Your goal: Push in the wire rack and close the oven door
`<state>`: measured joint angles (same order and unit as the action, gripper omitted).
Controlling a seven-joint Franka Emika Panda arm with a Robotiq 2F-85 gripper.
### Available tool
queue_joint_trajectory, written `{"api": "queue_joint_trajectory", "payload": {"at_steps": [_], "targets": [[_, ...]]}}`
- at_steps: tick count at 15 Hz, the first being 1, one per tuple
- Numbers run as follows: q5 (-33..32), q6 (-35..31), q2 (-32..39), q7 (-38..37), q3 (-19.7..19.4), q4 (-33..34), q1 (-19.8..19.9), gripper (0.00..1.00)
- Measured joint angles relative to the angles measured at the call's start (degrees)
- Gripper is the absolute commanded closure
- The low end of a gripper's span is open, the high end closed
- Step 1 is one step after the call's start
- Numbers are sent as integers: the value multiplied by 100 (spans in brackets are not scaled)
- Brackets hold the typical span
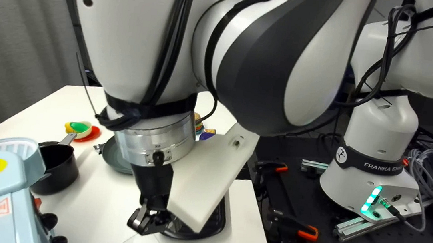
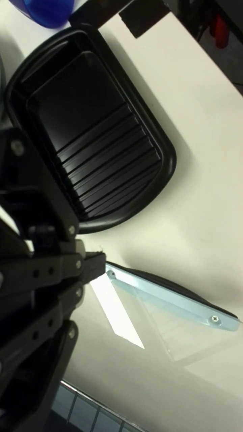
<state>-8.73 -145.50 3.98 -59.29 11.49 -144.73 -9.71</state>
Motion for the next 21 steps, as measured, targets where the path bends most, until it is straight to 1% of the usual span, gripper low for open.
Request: {"api": "queue_joint_trajectory", "payload": {"at_steps": [4,10,15,21], "targets": [[-89,-131,404,-562,-56,259,-123,100],[-50,-450,903,-1070,-249,589,-313,100],[395,-1037,1028,-1189,-285,612,-352,100],[762,-1591,1120,-1209,-296,612,-479,100]]}}
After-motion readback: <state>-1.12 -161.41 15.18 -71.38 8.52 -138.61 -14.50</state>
